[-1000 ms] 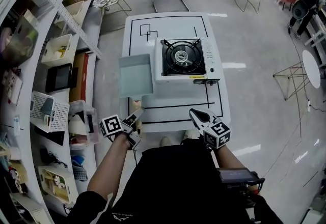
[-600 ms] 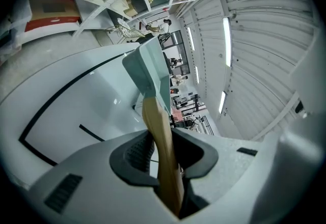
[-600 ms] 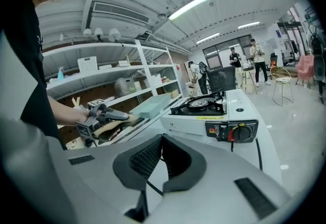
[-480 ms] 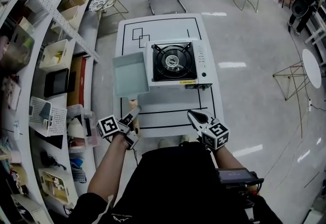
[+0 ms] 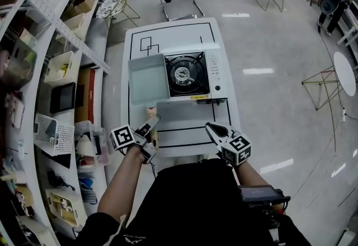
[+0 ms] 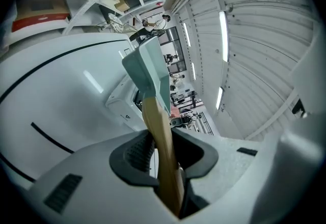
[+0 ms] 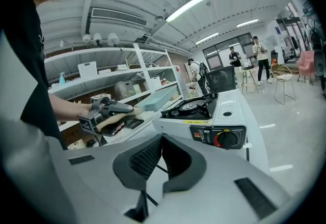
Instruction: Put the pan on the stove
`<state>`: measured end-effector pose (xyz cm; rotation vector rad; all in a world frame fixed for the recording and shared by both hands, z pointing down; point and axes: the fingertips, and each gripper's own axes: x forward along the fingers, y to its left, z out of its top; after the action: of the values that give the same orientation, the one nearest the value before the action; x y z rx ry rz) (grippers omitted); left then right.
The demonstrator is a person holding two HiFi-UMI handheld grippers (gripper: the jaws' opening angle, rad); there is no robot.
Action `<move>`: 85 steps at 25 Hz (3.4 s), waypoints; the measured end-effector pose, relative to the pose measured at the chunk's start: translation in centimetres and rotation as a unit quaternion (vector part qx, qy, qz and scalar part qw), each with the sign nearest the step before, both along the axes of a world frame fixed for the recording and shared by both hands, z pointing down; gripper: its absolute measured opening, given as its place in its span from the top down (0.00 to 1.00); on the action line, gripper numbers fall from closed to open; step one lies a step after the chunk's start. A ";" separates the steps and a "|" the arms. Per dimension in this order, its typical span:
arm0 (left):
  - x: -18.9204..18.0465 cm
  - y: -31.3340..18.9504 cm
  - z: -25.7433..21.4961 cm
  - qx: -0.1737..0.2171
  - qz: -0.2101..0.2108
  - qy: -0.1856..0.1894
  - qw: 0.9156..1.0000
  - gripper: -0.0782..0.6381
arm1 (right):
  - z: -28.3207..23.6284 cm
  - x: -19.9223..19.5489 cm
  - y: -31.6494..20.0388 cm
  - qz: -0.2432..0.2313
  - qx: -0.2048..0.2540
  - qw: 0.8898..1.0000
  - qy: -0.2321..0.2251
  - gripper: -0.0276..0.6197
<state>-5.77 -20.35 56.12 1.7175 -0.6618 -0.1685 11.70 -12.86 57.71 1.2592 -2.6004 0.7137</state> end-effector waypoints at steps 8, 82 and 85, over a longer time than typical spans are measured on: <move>4.3 -1.0 0.0 -0.006 0.026 -0.008 1.000 0.74 | 0.1 1.8 -0.9 -0.003 0.002 1.000 -0.009 0.92; 7.4 -3.4 -2.4 0.106 0.048 -0.110 0.987 0.52 | -0.6 5.3 -2.1 -0.024 0.009 1.000 -0.008 0.92; 6.8 -2.5 -2.8 0.138 0.056 -0.106 0.983 0.52 | -0.9 4.9 -1.9 -0.024 0.021 0.999 0.015 0.92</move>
<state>1.04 -22.87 53.34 2.0543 -0.7205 0.0045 16.57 -14.77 56.80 1.2040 -2.6259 0.6303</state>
